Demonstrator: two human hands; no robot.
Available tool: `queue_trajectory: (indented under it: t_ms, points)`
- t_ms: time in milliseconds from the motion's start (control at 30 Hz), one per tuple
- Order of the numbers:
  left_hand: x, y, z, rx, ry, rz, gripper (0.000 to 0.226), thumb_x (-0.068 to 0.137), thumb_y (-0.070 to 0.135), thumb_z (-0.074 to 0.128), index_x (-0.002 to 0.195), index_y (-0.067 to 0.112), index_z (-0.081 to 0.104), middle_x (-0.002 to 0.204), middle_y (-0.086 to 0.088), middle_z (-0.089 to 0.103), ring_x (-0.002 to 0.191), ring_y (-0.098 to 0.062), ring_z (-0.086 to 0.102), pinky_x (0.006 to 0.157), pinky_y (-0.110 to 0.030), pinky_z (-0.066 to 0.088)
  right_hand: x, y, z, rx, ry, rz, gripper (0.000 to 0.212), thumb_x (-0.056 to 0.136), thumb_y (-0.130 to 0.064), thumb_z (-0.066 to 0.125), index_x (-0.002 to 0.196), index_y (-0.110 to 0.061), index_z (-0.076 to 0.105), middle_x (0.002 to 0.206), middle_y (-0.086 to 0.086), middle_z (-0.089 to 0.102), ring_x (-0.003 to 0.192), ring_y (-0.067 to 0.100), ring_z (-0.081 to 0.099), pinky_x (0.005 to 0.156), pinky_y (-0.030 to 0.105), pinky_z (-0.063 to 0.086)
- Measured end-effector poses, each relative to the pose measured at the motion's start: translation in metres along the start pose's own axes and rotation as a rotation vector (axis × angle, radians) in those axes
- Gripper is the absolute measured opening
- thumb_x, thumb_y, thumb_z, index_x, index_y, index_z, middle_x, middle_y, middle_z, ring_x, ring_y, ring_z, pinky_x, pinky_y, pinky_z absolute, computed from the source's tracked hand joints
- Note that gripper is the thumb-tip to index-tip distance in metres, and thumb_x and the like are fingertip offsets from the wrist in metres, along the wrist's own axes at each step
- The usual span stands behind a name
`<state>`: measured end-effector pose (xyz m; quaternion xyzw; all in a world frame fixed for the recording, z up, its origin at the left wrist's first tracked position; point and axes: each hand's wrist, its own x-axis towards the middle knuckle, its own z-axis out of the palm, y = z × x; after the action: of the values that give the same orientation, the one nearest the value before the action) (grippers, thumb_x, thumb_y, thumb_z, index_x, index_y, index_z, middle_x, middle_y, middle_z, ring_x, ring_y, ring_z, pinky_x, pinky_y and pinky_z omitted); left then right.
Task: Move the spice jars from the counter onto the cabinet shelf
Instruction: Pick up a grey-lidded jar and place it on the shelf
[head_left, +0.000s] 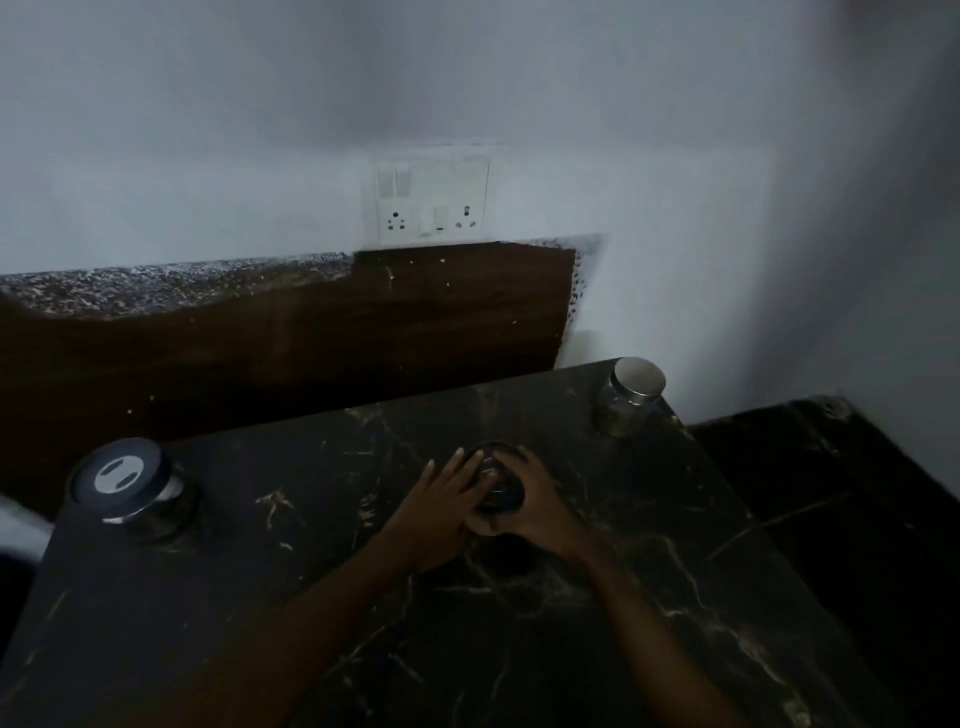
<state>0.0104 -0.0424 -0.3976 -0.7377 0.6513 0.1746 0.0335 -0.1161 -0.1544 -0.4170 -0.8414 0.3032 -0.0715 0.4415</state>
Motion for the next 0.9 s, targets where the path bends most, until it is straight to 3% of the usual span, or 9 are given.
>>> queue_trajectory:
  t_ms: [133,200,300,400,500,567,700,800,900]
  points:
    - [-0.003,0.002,0.007,-0.117,0.005,-0.032,0.075,0.094,0.023,0.046,0.148,0.027,-0.007,0.155,0.001,-0.022,0.143,-0.024,-0.018,0.116,-0.046,0.001,0.002,0.007,0.013,0.125,0.132,0.001,0.075,0.064,-0.003,0.079,0.131,-0.012,0.046,0.139,0.011,0.035,0.128,0.025,0.039,0.096,0.021,0.035]
    - [-0.005,0.002,0.007,-0.15,0.009,-0.038,0.078,0.094,0.023,0.048,0.148,0.028,-0.008,0.155,0.001,-0.023,0.143,-0.025,-0.018,0.116,-0.047,0.003,0.002,0.008,0.013,0.154,0.162,0.028,0.072,0.063,-0.001,0.079,0.127,-0.014,0.051,0.137,0.011,0.039,0.127,0.026,0.04,0.099,0.026,0.036]
    - [-0.014,0.001,0.003,-0.212,0.045,-0.016,0.087,0.092,0.026,0.053,0.143,0.031,-0.017,0.153,0.002,-0.026,0.143,-0.024,-0.018,0.116,-0.047,0.005,-0.004,0.001,0.01,0.169,0.185,0.06,0.063,0.063,-0.014,0.083,0.119,-0.024,0.056,0.132,0.002,0.045,0.124,0.019,0.042,0.102,0.034,0.039]
    - [-0.032,-0.002,0.001,-0.233,0.111,0.033,0.107,0.083,0.029,0.064,0.135,0.038,-0.029,0.145,0.008,-0.038,0.14,-0.018,-0.023,0.115,-0.044,0.001,-0.014,-0.015,-0.003,0.174,0.195,0.035,0.052,0.066,-0.019,0.083,0.111,-0.028,0.058,0.118,-0.004,0.05,0.111,0.011,0.048,0.088,0.016,0.039]
    - [-0.056,0.001,0.001,-0.162,0.13,0.074,0.123,0.076,0.041,0.07,0.126,0.043,-0.043,0.138,0.01,-0.051,0.135,-0.016,-0.034,0.111,-0.039,-0.009,-0.028,-0.039,-0.019,0.266,0.109,0.03,0.046,0.07,-0.018,0.079,0.111,-0.024,0.059,0.116,-0.004,0.055,0.107,0.009,0.053,0.088,0.018,0.045]
    - [-0.072,0.005,-0.001,-0.203,0.176,0.098,0.127,0.074,0.042,0.072,0.122,0.049,-0.046,0.135,0.013,-0.053,0.136,-0.015,-0.032,0.111,-0.037,-0.004,-0.038,-0.058,-0.028,0.282,0.001,0.015,0.041,0.076,-0.016,0.074,0.114,-0.017,0.059,0.109,-0.008,0.056,0.101,0.007,0.055,0.085,0.02,0.05]
    - [-0.103,0.009,-0.01,-0.411,0.309,0.136,0.117,0.076,0.037,0.073,0.137,0.042,-0.026,0.137,0.022,-0.048,0.135,-0.001,-0.01,0.106,-0.023,0.026,-0.057,-0.091,-0.033,0.278,-0.119,0.059,0.033,0.082,-0.031,0.066,0.113,-0.023,0.058,0.107,-0.007,0.058,0.098,0.013,0.059,0.074,0.027,0.055]
    - [-0.121,0.007,-0.015,-0.476,0.388,0.169,0.109,0.074,0.039,0.074,0.141,0.044,-0.013,0.137,0.033,-0.038,0.134,0.003,-0.003,0.104,-0.019,0.028,-0.069,-0.105,-0.028,0.213,-0.171,0.113,0.041,0.08,-0.046,0.06,0.115,-0.024,0.054,0.113,0.001,0.058,0.099,0.017,0.061,0.077,0.034,0.057]
    - [-0.137,-0.003,-0.017,-0.5,0.384,0.183,0.111,0.068,0.047,0.073,0.137,0.057,-0.014,0.141,0.034,-0.03,0.138,-0.005,0.004,0.107,-0.026,0.032,-0.083,-0.115,-0.021,0.242,-0.193,0.124,0.058,0.081,-0.052,0.059,0.131,-0.026,0.042,0.131,0.005,0.049,0.108,0.018,0.057,0.085,0.036,0.055]
